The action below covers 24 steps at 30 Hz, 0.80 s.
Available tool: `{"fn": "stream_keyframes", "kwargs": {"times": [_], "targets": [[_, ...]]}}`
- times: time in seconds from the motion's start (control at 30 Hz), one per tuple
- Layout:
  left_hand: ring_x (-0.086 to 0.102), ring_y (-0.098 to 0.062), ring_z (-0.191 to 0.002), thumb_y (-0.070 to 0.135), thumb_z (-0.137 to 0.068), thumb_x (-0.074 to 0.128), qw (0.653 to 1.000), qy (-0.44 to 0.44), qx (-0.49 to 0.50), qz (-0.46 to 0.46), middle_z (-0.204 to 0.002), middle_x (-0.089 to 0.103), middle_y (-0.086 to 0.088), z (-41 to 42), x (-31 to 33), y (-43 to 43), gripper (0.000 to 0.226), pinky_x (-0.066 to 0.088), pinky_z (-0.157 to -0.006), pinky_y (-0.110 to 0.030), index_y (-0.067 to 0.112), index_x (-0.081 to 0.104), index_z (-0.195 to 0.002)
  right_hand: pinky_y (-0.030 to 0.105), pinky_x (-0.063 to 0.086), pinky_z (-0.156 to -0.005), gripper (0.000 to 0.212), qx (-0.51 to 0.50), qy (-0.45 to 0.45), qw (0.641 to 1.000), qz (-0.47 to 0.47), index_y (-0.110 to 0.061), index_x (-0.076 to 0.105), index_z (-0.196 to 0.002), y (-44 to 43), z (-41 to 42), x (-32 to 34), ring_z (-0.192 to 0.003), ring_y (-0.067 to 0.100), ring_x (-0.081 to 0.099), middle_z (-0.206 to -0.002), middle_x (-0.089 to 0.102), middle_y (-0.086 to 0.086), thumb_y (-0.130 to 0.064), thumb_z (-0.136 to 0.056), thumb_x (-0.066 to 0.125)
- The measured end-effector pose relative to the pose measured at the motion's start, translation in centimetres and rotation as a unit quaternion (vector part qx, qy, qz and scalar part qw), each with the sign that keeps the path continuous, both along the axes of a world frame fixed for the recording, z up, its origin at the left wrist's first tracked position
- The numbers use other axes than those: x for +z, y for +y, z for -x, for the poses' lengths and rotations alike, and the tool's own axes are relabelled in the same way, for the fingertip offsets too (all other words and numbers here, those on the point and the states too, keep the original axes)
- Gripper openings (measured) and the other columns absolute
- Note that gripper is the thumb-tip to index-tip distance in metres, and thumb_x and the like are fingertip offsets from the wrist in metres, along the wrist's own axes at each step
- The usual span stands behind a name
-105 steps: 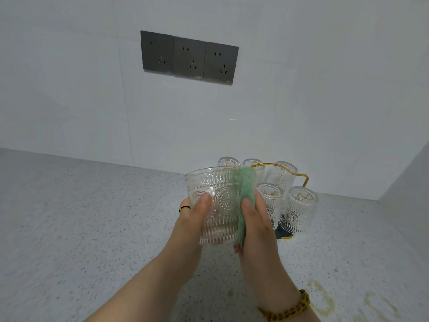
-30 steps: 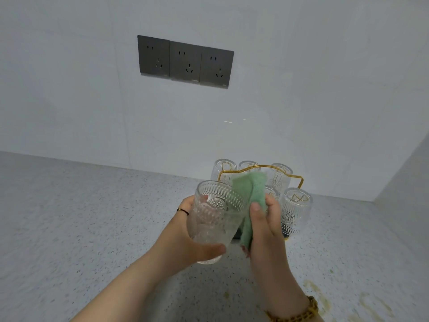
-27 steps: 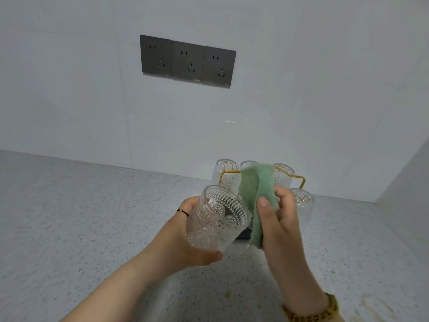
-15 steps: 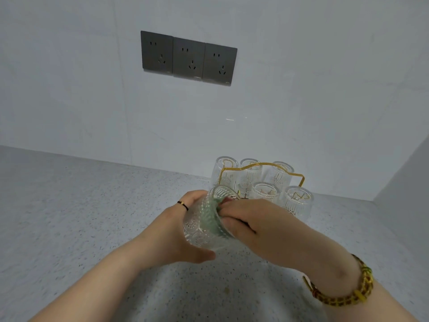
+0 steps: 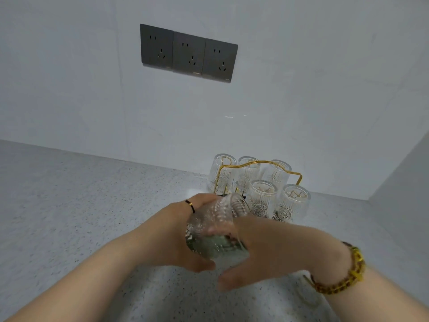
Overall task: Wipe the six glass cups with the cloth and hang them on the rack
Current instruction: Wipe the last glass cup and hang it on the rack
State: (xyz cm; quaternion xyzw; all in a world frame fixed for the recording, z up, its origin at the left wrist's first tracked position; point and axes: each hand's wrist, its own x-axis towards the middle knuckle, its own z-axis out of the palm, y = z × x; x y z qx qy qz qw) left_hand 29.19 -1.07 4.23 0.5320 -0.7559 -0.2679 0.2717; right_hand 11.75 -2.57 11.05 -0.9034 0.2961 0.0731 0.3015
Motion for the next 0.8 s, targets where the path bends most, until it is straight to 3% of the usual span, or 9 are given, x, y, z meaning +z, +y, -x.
{"fn": "stream_keyframes", "kwargs": {"times": [0.1, 0.17, 0.27, 0.37, 0.43, 0.53, 0.63, 0.7, 0.8], "targets": [[0.046, 0.026, -0.092, 0.036, -0.049, 0.085, 1.000, -0.021, -0.010, 0.007, -0.094, 0.048, 0.040, 0.0, 0.3, 0.0, 0.088, 0.041, -0.072, 0.002, 0.077, 0.021, -0.093, 0.008, 0.037, -0.089, 0.049, -0.024, -0.010, 1.000, 0.010, -0.034, 0.049, -0.121, -0.1, -0.5, -0.9, -0.102, -0.001, 0.048, -0.112, 0.055, -0.019, -0.037, -0.076, 0.068], [0.044, 0.031, -0.087, 0.032, -0.050, 0.085, 0.999, -0.029, -0.006, 0.015, -0.092, 0.046, 0.041, -0.4, 0.4, -0.2, 0.087, 0.037, -0.070, 0.006, 0.071, 0.022, -0.095, -0.003, 0.031, -0.078, 0.048, -0.018, -0.019, 1.000, 0.016, -0.033, 0.047, -0.122, -0.4, -0.7, -1.1, -0.095, -0.006, 0.044, -0.104, 0.049, -0.022, -0.034, -0.078, 0.067], [0.045, 0.031, -0.083, 0.027, -0.052, 0.085, 0.999, -0.019, -0.023, -0.013, -0.090, 0.050, 0.037, -0.7, 0.5, -0.6, 0.081, 0.038, -0.066, 0.005, 0.064, 0.028, -0.095, -0.005, 0.032, -0.067, 0.041, -0.003, 0.008, 1.000, 0.011, -0.027, 0.050, -0.121, -1.0, -1.2, -1.4, -0.083, -0.001, 0.048, -0.095, 0.051, -0.018, -0.028, -0.083, 0.062], [0.051, 0.026, -0.077, 0.025, -0.056, 0.083, 0.997, 0.019, -0.026, -0.067, -0.091, 0.054, 0.029, -0.9, -0.1, -1.0, 0.069, 0.042, -0.060, 0.001, 0.056, 0.035, -0.095, 0.007, 0.043, -0.069, 0.031, -0.047, -0.008, 0.999, -0.014, -0.012, 0.057, -0.115, -1.9, -1.6, -1.9, -0.087, 0.011, 0.058, -0.101, 0.064, 0.002, -0.020, -0.086, 0.059], [0.056, 0.018, -0.081, 0.027, -0.053, 0.082, 0.991, 0.086, -0.013, -0.098, -0.098, 0.057, 0.025, -1.1, -0.6, -1.5, 0.065, 0.045, -0.066, -0.003, 0.055, 0.040, -0.095, 0.012, 0.047, -0.070, 0.018, -0.107, -0.084, 0.988, -0.067, -0.011, 0.063, -0.102, -2.2, -1.5, -2.4, -0.081, 0.009, 0.061, -0.092, 0.065, 0.004, -0.011, -0.083, 0.061], [0.061, 0.002, -0.087, 0.020, -0.062, 0.080, 0.981, 0.171, 0.023, -0.089, -0.110, 0.054, 0.023, -1.6, -1.5, -1.5, 0.065, 0.050, -0.080, -0.015, 0.054, 0.040, -0.100, 0.010, 0.049, -0.066, 0.015, -0.214, -0.217, 0.926, -0.222, -0.022, 0.064, -0.084, -2.4, -1.1, -3.7, -0.070, -0.002, 0.062, -0.081, 0.067, -0.008, -0.008, -0.084, 0.058], [0.060, -0.006, -0.097, 0.028, -0.054, 0.083, 0.979, 0.187, 0.044, -0.074, -0.118, 0.047, 0.022, -1.5, -2.6, -0.4, 0.079, 0.051, -0.076, -0.016, 0.059, 0.032, -0.106, 0.026, 0.055, -0.072, 0.005, -0.317, -0.336, 0.804, -0.374, -0.012, 0.062, -0.084, -2.5, -1.3, -5.0, -0.076, 0.014, 0.066, -0.080, 0.071, 0.001, -0.010, -0.081, 0.058], [0.060, 0.003, -0.097, 0.036, -0.040, 0.081, 0.968, 0.242, 0.053, -0.050, -0.122, 0.041, 0.026, -1.2, -3.1, -0.1, 0.088, 0.051, -0.071, -0.012, 0.056, 0.031, -0.110, 0.033, 0.055, -0.070, 0.006, -0.378, -0.379, 0.727, -0.430, -0.006, 0.061, -0.077, -2.5, -1.6, -5.3, -0.070, 0.020, 0.067, -0.070, 0.072, 0.005, -0.009, -0.081, 0.058], [0.058, 0.018, -0.082, 0.000, -0.051, 0.084, 0.942, 0.320, 0.096, -0.012, -0.108, 0.051, 0.019, -0.9, -3.2, -0.2, 0.080, 0.046, -0.062, -0.003, 0.042, 0.042, -0.106, 0.037, 0.054, -0.074, 0.033, -0.355, -0.403, 0.704, -0.465, 0.001, 0.062, -0.096, -2.4, -2.1, -5.7, -0.080, 0.026, 0.066, -0.087, 0.071, 0.012, -0.019, -0.070, 0.061]]}}
